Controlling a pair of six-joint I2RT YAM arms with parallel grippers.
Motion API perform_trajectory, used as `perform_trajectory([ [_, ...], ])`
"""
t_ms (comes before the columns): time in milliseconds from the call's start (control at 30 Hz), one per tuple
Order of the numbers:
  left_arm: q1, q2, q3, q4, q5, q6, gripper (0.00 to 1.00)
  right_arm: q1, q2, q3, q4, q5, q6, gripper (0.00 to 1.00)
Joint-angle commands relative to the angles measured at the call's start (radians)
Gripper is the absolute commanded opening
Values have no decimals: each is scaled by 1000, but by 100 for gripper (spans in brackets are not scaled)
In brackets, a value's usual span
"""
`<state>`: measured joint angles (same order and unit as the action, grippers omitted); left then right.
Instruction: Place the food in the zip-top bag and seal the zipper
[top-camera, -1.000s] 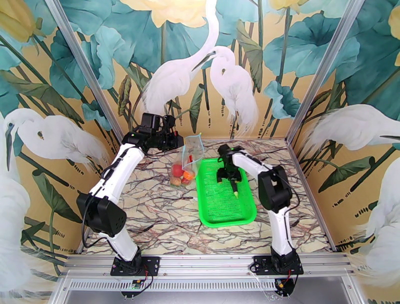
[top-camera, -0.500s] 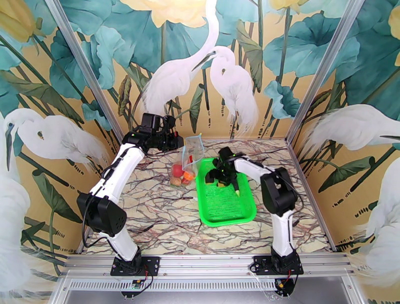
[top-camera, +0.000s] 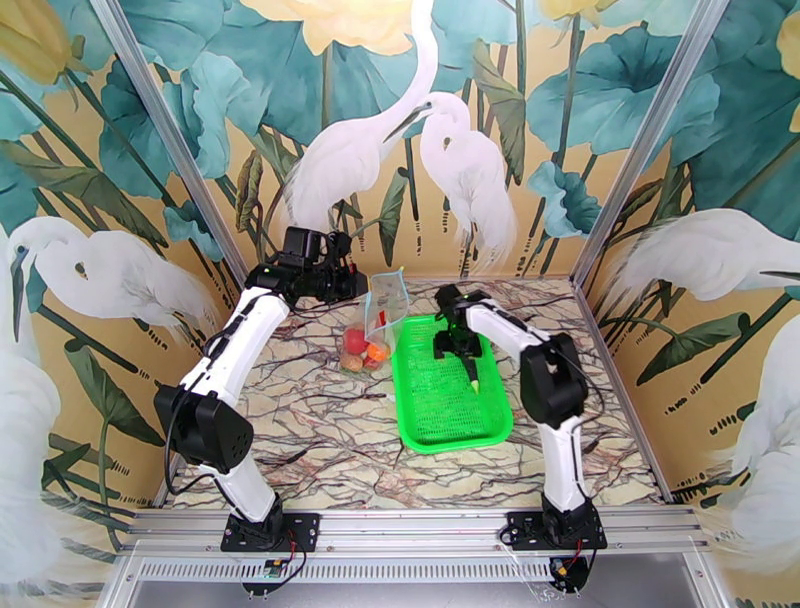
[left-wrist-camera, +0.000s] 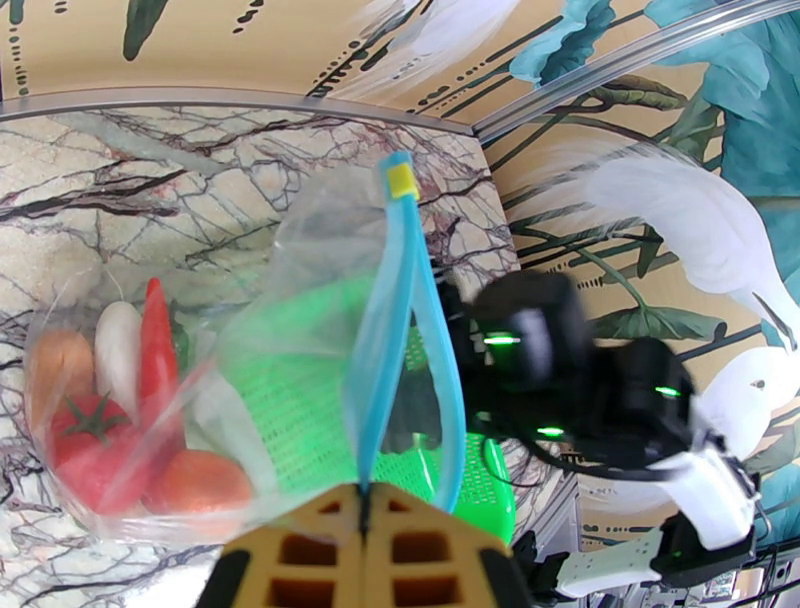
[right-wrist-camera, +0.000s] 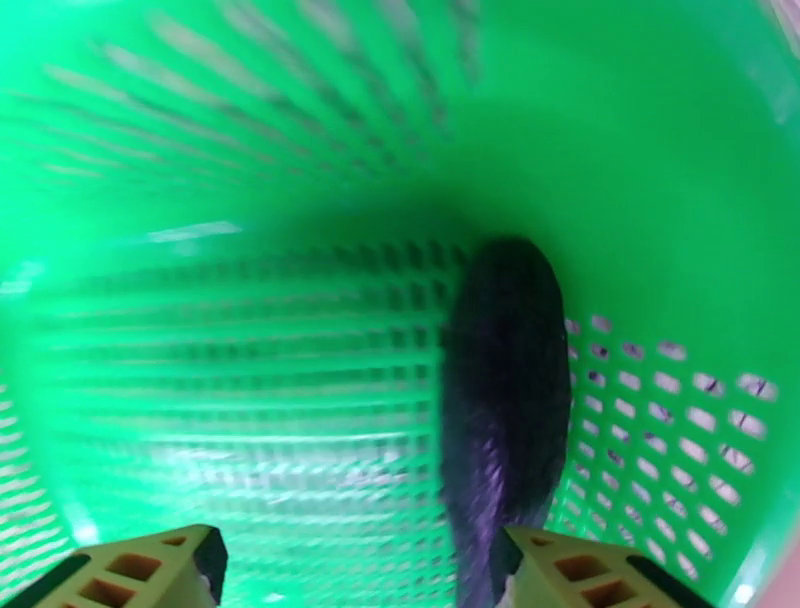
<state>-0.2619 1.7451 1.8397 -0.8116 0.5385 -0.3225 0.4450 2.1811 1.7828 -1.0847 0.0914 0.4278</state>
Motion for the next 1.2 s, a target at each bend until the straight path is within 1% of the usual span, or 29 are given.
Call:
perform_trajectory([
  [0,7,-24,-17,15,3,-8,0,-1,52,41,-68,89,31,78],
  [133,7,-28,-20,7,1,-7,0,0,103,61,-80,109,28,80],
  [200,7,-30,-19,2,-3,-4,0,-8,122,54,-63,67,23,80],
  [267,7,-29,-19,-3,-5,0,0,-23,130,33,-16,-50,23,80],
  [300,7,-30,-19,-5,-5,2,0,-36,125,9,31,-158,22,80],
  [333,7,-30,-20,-7,-6,1,0,-48,113,-23,95,-293,21,79],
  [367,7,-31,-19,-9,-8,3,0,-53,98,-50,151,-392,22,78],
  [433,7,-30,-17,-15,-11,8,0,-48,43,-116,261,-538,20,76],
  [500,7,-30,-16,-15,-13,9,0,-39,-10,-154,319,-616,-4,76],
  [567,7,-26,-11,-16,-12,10,0,-29,-55,-163,320,-685,-55,75],
  [600,8,-23,-6,-15,-11,10,0,-25,-84,-165,311,-695,-81,75],
  [667,7,-18,1,-15,-6,9,0,-22,-149,-181,303,-673,-108,75],
  [733,8,-13,3,-12,-3,8,0,-30,-218,-192,288,-610,-115,74],
  [867,7,-4,7,-5,4,4,0,-43,-332,-185,246,-480,-117,62],
  [933,7,-4,7,-1,9,2,0,-46,-385,-167,197,-363,-112,57],
  [1033,7,-7,3,2,6,2,0,-57,-429,-142,91,-137,-100,57],
  [1067,7,-8,0,4,6,2,0,-66,-436,-137,60,-85,-99,59],
  [1100,8,-8,0,5,7,3,0,-78,-437,-136,23,-45,-104,60],
  [1167,7,-13,-3,9,8,4,0,-103,-436,-153,-16,-14,-123,64],
])
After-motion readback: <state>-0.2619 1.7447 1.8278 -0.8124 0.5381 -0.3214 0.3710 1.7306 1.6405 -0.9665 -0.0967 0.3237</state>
